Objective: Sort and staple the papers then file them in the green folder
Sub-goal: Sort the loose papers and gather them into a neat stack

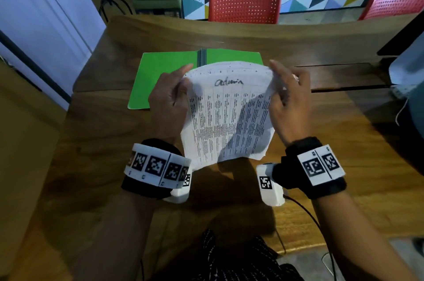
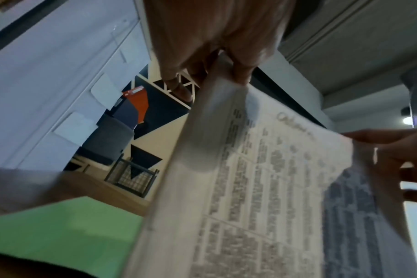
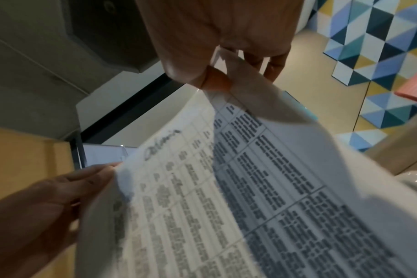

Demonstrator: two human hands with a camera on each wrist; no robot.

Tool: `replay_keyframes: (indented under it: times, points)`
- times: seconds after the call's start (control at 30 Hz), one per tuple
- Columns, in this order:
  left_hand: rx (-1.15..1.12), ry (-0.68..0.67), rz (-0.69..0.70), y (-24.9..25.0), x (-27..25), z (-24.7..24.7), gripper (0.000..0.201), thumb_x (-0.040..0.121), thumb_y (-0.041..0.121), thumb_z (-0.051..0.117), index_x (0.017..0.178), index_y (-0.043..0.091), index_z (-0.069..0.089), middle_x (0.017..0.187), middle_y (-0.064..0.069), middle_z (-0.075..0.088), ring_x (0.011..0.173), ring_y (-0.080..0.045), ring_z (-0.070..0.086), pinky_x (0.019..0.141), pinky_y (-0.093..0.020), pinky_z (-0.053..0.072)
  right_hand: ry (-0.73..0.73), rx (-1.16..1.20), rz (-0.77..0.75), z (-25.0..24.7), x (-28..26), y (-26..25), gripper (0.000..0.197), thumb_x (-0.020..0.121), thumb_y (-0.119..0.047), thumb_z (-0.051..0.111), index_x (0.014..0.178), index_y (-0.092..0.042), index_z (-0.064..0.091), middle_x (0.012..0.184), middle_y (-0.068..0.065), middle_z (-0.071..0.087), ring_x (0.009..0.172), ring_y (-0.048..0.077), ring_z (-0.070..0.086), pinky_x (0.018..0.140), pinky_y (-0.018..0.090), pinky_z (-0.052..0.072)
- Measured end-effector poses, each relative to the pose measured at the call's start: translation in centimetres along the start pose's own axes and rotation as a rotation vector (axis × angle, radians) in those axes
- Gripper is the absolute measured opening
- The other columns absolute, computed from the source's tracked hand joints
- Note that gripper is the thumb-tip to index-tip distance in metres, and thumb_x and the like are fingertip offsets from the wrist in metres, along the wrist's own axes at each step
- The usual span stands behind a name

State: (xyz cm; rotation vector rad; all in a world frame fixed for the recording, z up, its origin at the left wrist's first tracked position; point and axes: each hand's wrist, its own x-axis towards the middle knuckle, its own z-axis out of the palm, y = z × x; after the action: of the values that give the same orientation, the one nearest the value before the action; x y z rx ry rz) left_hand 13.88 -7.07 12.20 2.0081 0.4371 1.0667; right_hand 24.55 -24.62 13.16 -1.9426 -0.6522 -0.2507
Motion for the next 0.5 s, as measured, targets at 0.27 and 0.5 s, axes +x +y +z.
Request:
replay_keyframes:
  times: [0.27,0.5]
  points:
    - [-0.287,-0.045,-0.426,-0.5,-1.8,1.7,0.03,0.094,0.007,0.048,0.122,0.009,0.036,0.098,0.011,0.054,0.082,0.006,0.058,0.062,-0.001,0.049,0.052,0.388,0.34,0.5,-0.6,1.4,0.052,0.081,0.01,0.042,0.125,-0.017,0.038,0.088,-0.004,0.052,0.066,-0.001,0.053,0.065,0.018,0.048]
    - [-0.506,0.085,-0.412,0.3,-1.1,0.8,0.025,0.086,0.013,0.055,0.098,0.034,0.049,0.097,0.009,0.061,0.083,0.002,0.064,0.076,-0.02,0.055,0.118,0.61,0.316,-0.4,0.0,-0.5,0.041,0.076,0.01,0.041,0.104,-0.02,0.045,0.113,0.013,0.058,0.104,0.022,0.058,0.077,0.023,0.053]
